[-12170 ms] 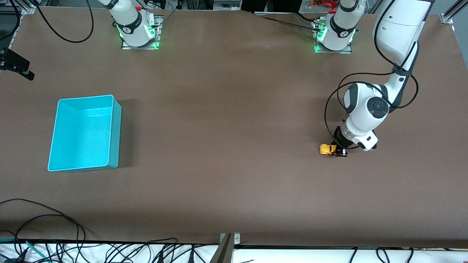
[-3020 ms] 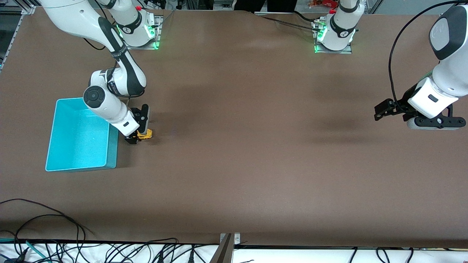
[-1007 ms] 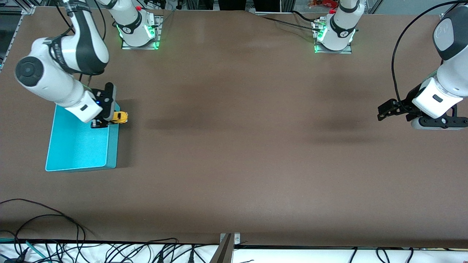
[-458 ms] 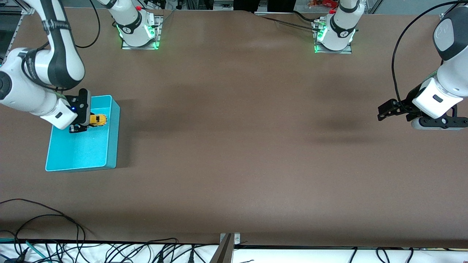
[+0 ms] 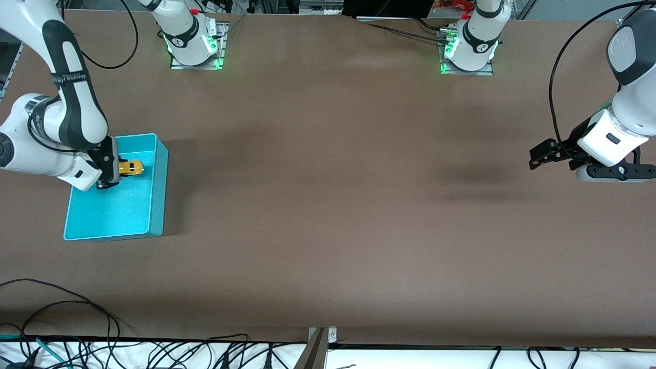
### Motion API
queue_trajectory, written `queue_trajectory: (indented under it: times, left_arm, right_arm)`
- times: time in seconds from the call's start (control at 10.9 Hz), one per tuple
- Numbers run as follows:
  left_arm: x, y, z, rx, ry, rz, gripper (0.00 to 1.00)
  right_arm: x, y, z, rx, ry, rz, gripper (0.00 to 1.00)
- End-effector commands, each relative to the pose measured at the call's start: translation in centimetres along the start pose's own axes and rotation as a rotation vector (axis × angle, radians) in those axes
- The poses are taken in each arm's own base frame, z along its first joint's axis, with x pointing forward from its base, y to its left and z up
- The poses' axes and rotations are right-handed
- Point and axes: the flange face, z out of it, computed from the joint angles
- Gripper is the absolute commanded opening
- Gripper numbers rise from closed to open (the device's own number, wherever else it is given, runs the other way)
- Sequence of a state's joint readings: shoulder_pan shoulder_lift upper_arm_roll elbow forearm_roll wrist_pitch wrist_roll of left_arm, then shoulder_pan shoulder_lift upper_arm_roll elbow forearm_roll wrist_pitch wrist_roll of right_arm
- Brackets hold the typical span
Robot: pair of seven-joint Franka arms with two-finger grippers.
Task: Wind up and store yellow beetle car
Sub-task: 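Move the car over the cyan bin and lower it inside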
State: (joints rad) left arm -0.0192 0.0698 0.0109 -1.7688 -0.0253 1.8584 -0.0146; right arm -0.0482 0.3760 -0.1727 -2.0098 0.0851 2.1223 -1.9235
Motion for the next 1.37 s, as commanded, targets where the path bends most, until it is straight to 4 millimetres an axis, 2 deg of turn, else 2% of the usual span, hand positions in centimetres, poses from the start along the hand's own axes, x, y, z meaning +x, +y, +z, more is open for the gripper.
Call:
queue_trajectory:
  times: [0.0,0.37,0.73,1.1,1.28]
  left_arm:
    - [-0.3,-0.2,-0.4,0.017,-0.001,0.022,1.00]
    - [-0.2,-0.2,-0.4,0.017,-0.001,0.020,1.00]
    - [-0.2,-0.9,-0.4,0.013,-0.001,-0.002,1.00]
    - [-0.2,-0.7,0.0,0.014,-0.013,0.006,1.00]
    - [-0.2,-0.7,0.0,0.014,-0.013,0.006,1.00]
  right_arm:
    - [-0.6,0.6,4.0,0.042,0.087,0.028,0.00]
    - [-1.1,0.3,5.9,0.072,0.104,0.045,0.00]
    - [-1.2,0.3,5.0,0.054,0.109,0.000,0.00]
    - [-3.5,-0.3,5.6,0.076,0.068,-0.036,0.00]
    - [-3.8,-0.5,6.5,0.091,0.073,-0.029,0.00]
